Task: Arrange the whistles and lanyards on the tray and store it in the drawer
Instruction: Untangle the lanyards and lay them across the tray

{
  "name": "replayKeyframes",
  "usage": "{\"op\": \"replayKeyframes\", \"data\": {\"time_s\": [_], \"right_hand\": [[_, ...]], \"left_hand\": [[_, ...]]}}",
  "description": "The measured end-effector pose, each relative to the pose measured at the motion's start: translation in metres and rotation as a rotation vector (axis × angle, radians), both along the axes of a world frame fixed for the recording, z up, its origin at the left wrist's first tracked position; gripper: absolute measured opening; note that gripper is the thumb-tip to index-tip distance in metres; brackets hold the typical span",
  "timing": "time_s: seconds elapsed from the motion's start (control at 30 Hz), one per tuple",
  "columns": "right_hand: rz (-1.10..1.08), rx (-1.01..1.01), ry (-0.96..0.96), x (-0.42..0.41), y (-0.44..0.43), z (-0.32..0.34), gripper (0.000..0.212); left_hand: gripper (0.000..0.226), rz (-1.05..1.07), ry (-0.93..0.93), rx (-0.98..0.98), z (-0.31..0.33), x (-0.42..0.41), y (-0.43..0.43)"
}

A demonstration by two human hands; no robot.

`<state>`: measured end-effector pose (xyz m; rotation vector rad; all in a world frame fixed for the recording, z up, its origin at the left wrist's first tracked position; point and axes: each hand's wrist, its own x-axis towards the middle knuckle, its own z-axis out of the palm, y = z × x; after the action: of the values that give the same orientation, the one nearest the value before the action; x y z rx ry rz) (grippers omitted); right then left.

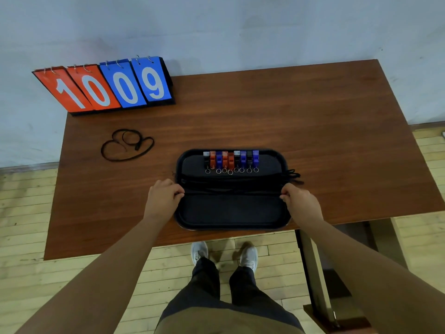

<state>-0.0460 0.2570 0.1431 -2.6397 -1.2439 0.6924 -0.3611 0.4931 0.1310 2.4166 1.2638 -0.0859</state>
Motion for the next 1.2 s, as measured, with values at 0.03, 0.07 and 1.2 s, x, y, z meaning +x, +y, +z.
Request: {"op": "replayKeyframes", "data": {"time_s": [0.03,0.07,1.2], "right_hand": [[-0.001,0.001,-0.006,0.0,0.0,-0.003,0.008],[0.003,0.004,-0.011,0.0,0.0,-0.006,0.006],[0.031,-0.003,-0.228,-0.016,0.008,-0.029,0.013]], "left_hand": [[0.011,-0.019,0.014,-0.002,-0.003,0.001,0.001],[0.012,-0.038,0.03,-0.004,-0.005,0.002,0.002],[0.012,-0.127,0.044,0.109,-0.016,0.011,0.015]]}}
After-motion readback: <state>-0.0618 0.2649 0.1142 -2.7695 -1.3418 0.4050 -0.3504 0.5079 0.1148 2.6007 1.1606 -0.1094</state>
